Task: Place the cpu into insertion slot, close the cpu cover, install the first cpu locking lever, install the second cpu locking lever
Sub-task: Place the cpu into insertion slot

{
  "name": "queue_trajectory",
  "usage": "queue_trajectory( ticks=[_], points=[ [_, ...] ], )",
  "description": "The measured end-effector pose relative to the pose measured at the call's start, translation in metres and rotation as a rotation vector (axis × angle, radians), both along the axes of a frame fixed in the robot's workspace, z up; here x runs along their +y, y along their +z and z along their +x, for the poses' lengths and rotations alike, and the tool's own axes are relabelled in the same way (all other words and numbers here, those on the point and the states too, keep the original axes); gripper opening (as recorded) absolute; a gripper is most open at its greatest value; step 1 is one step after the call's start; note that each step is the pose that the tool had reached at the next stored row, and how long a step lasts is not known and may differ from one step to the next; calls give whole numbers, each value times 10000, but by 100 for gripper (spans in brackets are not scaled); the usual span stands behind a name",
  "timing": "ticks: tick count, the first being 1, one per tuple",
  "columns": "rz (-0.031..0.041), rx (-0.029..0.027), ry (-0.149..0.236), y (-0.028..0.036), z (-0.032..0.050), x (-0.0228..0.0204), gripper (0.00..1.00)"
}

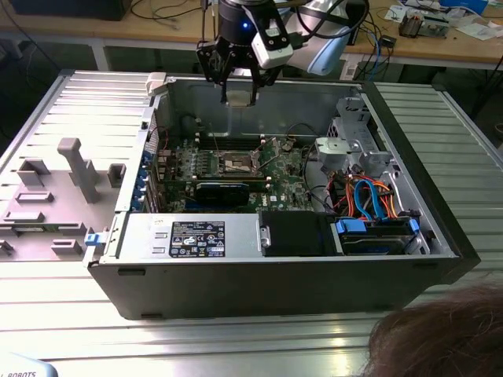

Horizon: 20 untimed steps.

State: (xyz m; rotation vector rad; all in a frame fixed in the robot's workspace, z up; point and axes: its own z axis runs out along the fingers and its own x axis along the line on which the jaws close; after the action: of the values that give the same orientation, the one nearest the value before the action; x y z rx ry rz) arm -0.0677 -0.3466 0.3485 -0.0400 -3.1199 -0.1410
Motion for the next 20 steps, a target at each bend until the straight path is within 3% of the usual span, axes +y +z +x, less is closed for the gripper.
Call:
queue_trajectory(
  ticks=[20],
  points=[
    [0,0,0,-24,-66,0,54]
  ],
)
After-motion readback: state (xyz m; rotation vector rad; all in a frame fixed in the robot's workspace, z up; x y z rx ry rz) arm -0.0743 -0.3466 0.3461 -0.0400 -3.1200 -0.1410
